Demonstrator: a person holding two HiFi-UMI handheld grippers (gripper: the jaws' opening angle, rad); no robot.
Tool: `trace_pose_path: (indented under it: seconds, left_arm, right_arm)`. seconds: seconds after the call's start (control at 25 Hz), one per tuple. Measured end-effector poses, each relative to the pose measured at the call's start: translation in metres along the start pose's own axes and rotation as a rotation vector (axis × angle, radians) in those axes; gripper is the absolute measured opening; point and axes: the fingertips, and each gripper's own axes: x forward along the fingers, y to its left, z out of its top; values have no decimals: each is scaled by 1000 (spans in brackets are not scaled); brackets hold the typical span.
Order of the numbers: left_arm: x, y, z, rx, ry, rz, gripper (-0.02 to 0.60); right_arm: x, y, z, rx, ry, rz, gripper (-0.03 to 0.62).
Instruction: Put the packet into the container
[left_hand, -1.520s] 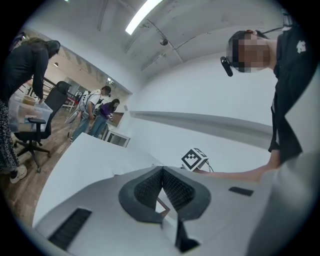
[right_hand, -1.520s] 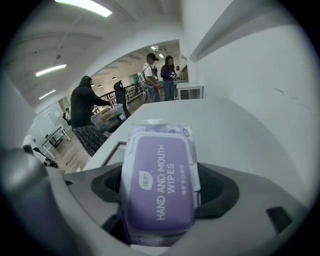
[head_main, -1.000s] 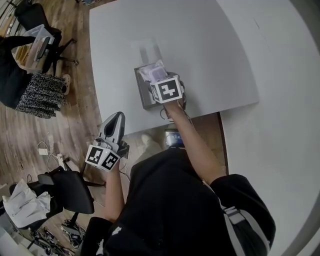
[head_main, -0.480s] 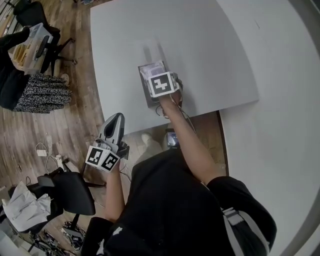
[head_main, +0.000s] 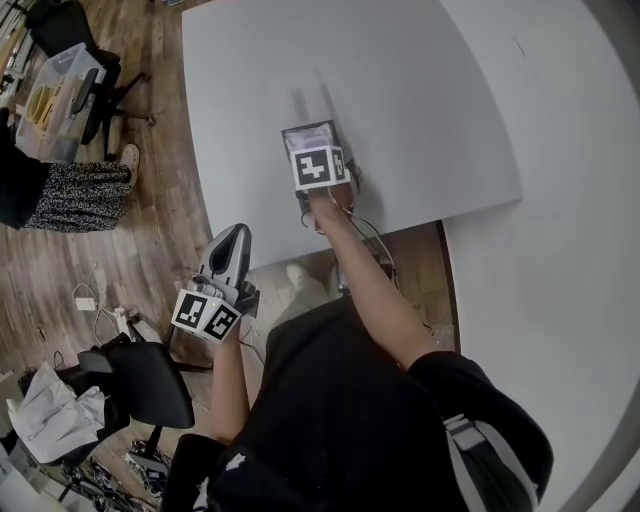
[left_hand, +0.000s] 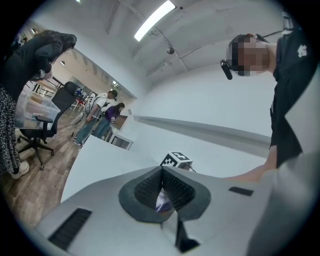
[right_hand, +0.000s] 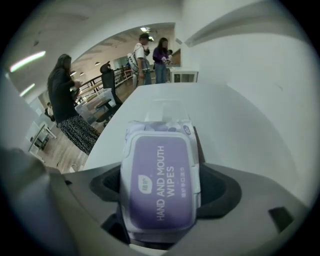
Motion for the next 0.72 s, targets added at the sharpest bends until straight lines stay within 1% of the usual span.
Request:
trace_pose_path:
  seconds: [0.04, 0.08, 0.12, 0.2, 0.28, 0.36, 0.48, 0.56, 0.64, 0.68, 0.72]
  left_arm:
    - [1, 0, 0, 0, 1, -1, 8]
    - [1, 1, 0, 1, 2, -2, 8]
    - [2, 1, 1, 2, 3, -3, 8]
    - [4, 2, 2, 5, 3, -3, 8]
    - [4, 1, 2, 7, 2, -2, 8]
    - [3, 2, 1, 5, 3, 1, 8]
    - [3, 3, 0, -1, 6, 4, 8]
    - [4, 2, 0, -2, 6, 0, 8]
    - [6, 0, 1, 1, 4, -5, 8]
    - [7, -2, 2, 3, 2, -7, 8]
    - [9, -4, 2, 6, 0, -9, 8]
  right_arm:
    - [3, -2, -4, 39, -5, 17, 403]
    - [4, -3, -6, 45, -16, 13, 403]
    - [4, -4, -7, 12, -29, -17, 403]
    - [4, -5, -4, -93, -49, -100, 402]
    - [3, -4, -1, -114, -67, -118, 362]
    - [3, -2, 0, -118, -71, -106, 362]
    - [1, 0, 1, -108, -78, -61, 362]
    - [-6, 3, 6, -102, -119, -26, 362]
    - [-19, 7, 16, -106, -187, 22, 354]
    - [-27, 8, 21, -104, -224, 49, 325]
    - [-37, 7, 25, -104, -260, 69, 272]
